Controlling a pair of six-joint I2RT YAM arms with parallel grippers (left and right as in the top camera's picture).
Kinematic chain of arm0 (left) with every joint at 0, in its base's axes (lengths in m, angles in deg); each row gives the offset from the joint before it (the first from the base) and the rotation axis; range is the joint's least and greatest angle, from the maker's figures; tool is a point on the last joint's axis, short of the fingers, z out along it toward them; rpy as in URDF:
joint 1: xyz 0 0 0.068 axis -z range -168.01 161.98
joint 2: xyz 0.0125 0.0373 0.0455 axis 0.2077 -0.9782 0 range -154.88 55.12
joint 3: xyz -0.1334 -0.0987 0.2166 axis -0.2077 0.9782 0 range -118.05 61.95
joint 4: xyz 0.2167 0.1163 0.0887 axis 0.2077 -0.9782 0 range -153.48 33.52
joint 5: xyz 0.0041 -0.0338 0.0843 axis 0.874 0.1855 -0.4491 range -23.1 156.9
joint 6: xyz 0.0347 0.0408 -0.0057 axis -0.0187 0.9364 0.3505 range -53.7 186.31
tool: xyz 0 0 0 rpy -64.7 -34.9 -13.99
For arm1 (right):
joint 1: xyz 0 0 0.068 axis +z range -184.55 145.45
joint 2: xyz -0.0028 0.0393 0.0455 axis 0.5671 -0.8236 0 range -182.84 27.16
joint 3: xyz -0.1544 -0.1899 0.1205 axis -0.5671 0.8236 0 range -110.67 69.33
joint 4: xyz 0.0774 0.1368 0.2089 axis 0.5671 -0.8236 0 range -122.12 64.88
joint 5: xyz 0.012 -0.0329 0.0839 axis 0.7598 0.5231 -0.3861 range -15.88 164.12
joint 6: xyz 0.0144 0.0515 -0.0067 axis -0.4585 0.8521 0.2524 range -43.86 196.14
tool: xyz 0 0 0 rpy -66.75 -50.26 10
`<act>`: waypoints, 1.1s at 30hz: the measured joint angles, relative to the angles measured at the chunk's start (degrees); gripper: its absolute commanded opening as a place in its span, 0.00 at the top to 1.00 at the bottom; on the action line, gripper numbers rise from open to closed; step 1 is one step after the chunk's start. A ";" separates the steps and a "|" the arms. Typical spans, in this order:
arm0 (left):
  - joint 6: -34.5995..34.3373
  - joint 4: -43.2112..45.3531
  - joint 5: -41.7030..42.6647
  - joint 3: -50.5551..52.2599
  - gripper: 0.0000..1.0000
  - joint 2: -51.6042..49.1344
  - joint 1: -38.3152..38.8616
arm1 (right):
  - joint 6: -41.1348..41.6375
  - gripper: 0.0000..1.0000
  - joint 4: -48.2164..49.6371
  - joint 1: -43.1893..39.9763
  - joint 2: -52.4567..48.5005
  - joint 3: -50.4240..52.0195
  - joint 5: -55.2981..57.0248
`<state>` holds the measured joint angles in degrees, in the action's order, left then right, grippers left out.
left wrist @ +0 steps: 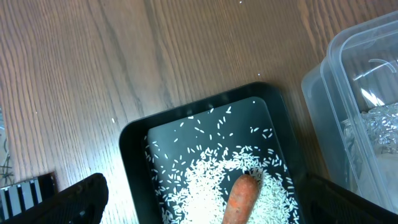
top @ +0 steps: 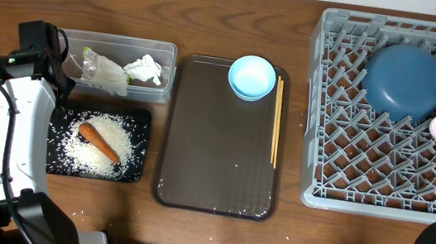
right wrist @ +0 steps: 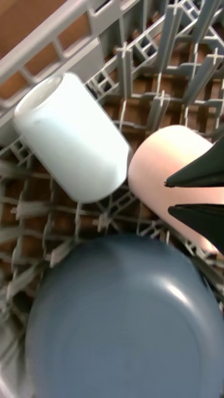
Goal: Sort waste into correct bins and load items into the dishwasher rack
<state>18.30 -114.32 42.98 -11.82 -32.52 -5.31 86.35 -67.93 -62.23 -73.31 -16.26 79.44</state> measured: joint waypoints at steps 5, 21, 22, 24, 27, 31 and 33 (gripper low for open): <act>0.00 0.00 0.00 0.00 0.01 0.00 0.00 | -0.02 0.90 0.79 -0.76 -1.53 0.96 1.51; 0.00 0.00 0.00 0.00 0.01 0.00 0.00 | -0.24 0.93 4.09 -2.43 -7.61 0.94 3.48; 0.00 0.00 0.00 0.00 0.01 0.00 0.00 | -0.26 0.92 4.20 -2.54 -7.89 0.90 3.72; 0.00 0.00 0.00 0.00 0.01 0.00 0.00 | -0.28 0.94 4.37 -2.86 -8.26 0.85 3.96; 0.00 0.00 0.00 0.00 0.01 0.00 0.00 | -0.26 0.94 4.42 -3.26 -8.68 0.85 4.33; 0.00 0.00 0.00 0.00 0.01 0.00 0.00 | -0.20 0.94 4.02 -3.28 -8.52 0.76 4.44; 0.00 0.00 0.00 0.00 0.01 0.00 0.00 | -0.15 0.94 3.80 -3.28 -8.09 0.74 4.04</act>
<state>18.30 -114.32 42.98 -11.82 -32.52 -5.31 86.20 -64.12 -65.51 -81.39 -15.51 83.49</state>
